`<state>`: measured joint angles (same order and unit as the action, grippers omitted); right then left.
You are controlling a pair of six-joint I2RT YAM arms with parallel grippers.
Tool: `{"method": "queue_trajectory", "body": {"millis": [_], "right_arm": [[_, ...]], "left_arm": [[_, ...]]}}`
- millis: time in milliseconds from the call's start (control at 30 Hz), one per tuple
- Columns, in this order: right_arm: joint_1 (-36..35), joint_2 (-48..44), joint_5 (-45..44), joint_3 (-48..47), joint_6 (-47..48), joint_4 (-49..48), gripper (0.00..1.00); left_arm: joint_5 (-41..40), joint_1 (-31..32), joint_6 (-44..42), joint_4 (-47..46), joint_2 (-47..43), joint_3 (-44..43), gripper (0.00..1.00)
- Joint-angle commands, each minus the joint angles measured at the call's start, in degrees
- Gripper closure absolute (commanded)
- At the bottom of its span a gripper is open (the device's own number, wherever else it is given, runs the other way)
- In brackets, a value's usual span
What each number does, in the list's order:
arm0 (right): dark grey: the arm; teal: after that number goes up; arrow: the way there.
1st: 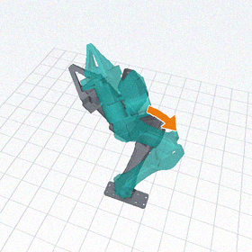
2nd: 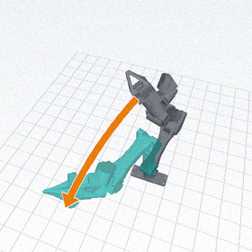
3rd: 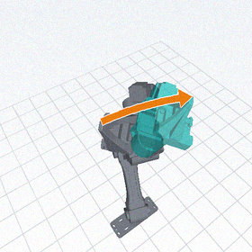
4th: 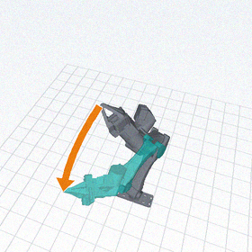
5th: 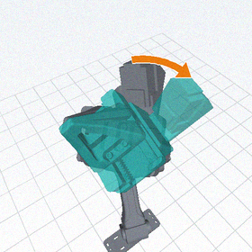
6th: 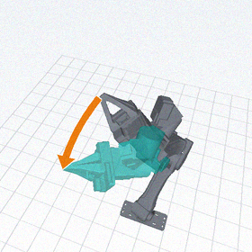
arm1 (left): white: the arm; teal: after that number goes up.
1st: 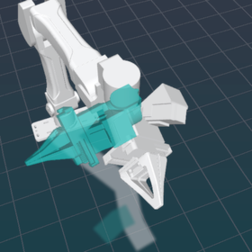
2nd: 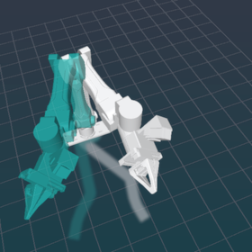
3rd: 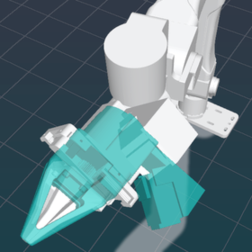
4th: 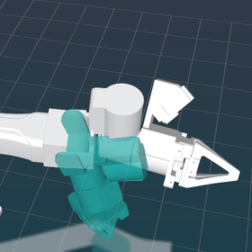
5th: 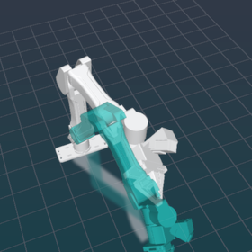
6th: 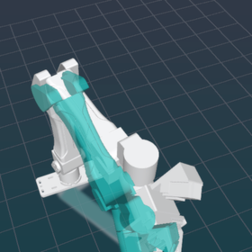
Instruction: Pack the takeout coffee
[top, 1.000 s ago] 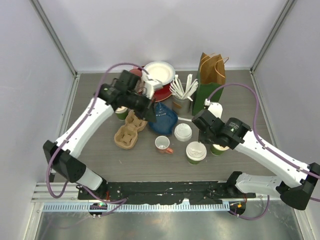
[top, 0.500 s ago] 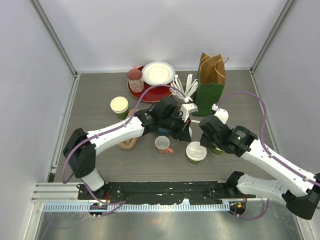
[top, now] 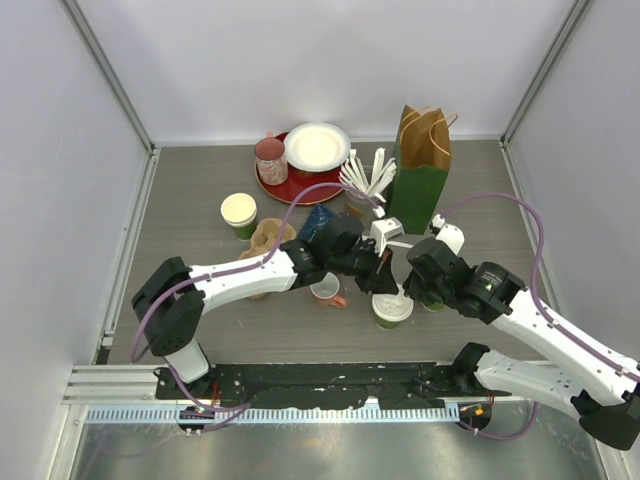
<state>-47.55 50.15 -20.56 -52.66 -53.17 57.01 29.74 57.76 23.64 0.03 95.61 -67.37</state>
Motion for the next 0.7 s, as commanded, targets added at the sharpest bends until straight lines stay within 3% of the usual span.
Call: {"method": "queue_trajectory", "body": {"millis": [0,100,433,667], "right_arm": [[0.09,2.14,-0.37,-4.37,0.43,-2.43,0.99],[0.0,2.85,0.78,-3.77,0.87,-3.22,0.99],[0.0,-4.88,3.86,15.73,-8.26,-8.06,0.99],[0.0,-4.2,0.96,9.87,-7.39,-3.33,0.99]], "left_arm": [[-0.73,0.69,1.41,-5.39,-2.45,0.84,1.0],[-0.91,0.69,1.85,-5.83,-2.19,1.19,1.0],[-6.18,3.5,-0.52,-8.46,-0.87,12.62,1.0],[-3.74,3.41,-2.28,-8.56,-1.92,9.02,1.0]]}}
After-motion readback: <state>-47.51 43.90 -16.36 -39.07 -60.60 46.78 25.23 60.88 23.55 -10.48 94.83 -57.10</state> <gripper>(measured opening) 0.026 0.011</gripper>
